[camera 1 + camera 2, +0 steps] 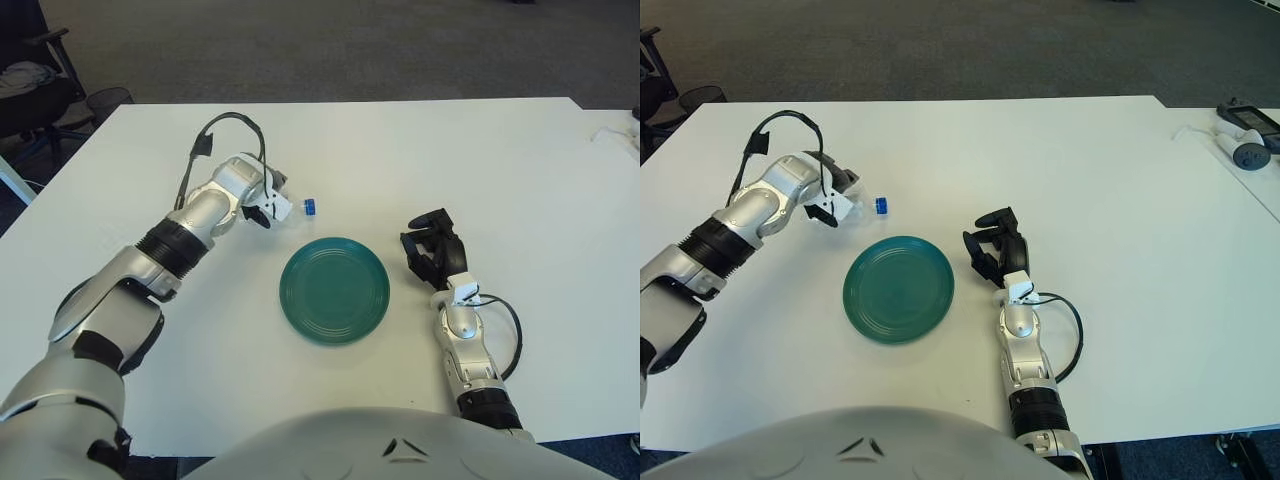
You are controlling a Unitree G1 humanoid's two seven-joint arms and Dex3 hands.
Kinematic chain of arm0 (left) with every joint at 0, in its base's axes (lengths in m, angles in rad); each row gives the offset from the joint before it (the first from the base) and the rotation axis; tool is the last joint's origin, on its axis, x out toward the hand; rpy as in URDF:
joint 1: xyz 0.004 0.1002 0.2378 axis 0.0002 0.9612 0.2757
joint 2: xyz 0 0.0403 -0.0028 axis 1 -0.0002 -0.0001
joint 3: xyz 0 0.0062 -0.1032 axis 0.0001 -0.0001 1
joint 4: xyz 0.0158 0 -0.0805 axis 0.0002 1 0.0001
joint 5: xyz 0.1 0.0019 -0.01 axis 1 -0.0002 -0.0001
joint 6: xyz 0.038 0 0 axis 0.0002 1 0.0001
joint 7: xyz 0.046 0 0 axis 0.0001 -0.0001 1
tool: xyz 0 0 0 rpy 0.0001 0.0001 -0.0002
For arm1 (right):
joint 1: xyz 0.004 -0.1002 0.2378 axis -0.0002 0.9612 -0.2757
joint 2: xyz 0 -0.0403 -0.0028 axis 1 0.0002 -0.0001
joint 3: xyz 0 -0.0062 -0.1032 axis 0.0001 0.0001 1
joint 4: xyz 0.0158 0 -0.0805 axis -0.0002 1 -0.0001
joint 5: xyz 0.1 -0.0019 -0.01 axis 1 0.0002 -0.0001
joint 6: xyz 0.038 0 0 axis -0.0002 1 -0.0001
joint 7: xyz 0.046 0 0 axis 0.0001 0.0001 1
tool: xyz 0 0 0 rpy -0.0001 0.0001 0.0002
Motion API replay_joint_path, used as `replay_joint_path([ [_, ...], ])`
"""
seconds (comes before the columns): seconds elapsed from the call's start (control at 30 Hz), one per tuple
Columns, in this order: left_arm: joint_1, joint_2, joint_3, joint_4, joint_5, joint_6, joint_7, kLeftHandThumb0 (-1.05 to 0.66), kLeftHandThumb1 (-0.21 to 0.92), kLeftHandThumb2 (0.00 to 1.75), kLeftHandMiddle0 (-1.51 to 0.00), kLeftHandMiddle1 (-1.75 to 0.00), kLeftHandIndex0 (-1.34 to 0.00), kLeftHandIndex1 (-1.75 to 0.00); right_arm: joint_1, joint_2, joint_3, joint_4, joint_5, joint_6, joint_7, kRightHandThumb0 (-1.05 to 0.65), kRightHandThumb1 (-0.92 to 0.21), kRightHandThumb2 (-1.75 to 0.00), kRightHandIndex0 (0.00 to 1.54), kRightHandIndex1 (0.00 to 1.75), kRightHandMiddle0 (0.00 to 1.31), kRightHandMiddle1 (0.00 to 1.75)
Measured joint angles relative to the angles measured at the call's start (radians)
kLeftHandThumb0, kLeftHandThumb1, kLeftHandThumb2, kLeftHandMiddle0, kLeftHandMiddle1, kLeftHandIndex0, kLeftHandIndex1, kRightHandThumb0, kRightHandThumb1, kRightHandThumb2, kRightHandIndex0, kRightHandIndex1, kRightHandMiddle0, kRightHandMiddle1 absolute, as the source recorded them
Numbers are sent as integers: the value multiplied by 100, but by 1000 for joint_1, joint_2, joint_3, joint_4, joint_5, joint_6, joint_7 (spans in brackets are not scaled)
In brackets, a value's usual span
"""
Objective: Put the bottle into the plate.
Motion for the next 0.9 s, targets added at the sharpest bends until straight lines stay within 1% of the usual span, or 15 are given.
replay_joint_path([
  [0.07, 19, -11, 5, -12, 2, 30, -3, -105, 92, 59, -6, 0, 0, 0, 1, 0, 0, -1, 0, 0, 0, 0, -92, -36, 39, 134, 27, 168],
  [0.17, 30, -13, 5, -34, -5, 30, -34, -105, 92, 59, -6, 0, 0, 0, 3, 0, 0, -3, 0, 1, 0, 0, -92, -36, 39, 134, 27, 168],
  [0.27, 25, 5, 6, -74, -42, -30, -92, -105, 92, 58, -7, -1, 0, 0, 3, -1, 0, -5, 0, 3, 0, 0, -92, -37, 39, 133, 27, 168],
  [0.37, 3, 15, 5, -77, -77, -96, -117, -104, 92, 56, -9, -1, 0, 0, 3, -1, 0, -5, 0, 6, 0, 0, -92, -37, 39, 133, 27, 169],
  [0.43, -10, 15, 4, -67, -81, -123, -116, -103, 92, 51, -9, -1, 0, 0, 3, -2, 0, -5, 0, 6, 0, 0, -92, -37, 39, 133, 27, 169],
  [0.5, -17, 15, 4, -49, -81, -132, -103, -103, 92, 49, -8, -1, 0, 0, 3, -3, 0, -5, 0, 6, 0, 0, -92, -37, 39, 133, 27, 169],
  [0.9, -17, 15, 3, -2, -86, -156, -74, -98, 92, 44, -12, -2, 0, 0, 4, -3, 0, -5, 0, 6, 1, 0, -92, -37, 39, 134, 27, 169],
])
